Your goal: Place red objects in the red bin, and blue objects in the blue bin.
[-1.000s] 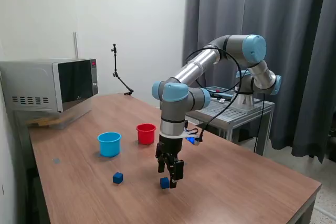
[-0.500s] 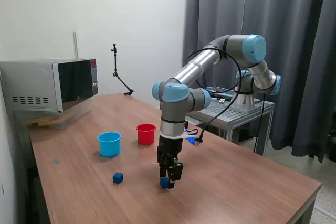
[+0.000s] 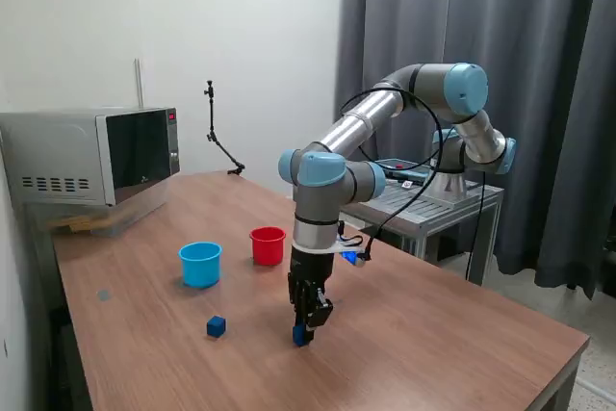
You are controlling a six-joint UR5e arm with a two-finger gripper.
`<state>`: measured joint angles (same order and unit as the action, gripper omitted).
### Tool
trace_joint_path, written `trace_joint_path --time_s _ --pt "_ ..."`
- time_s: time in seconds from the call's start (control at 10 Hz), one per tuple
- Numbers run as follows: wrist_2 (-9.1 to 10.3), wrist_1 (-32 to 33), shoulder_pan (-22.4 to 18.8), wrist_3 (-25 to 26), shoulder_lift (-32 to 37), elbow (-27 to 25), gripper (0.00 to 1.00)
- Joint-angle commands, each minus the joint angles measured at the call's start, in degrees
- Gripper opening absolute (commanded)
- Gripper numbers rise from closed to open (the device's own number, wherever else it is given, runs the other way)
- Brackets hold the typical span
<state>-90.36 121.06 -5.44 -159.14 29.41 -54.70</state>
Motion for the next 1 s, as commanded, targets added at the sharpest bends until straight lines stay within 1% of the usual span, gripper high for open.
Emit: trace_joint_path --time_s 0.0,0.5,0.9 --pt "-0.52 -0.5 0.2 -0.5 1.6 -0.3 0.00" --pt "-0.52 -2.9 0.6 -0.5 5.4 -0.4 0.00" --pt "-0.52 -3.2 3.3 -0.6 7.6 -0.4 0.00"
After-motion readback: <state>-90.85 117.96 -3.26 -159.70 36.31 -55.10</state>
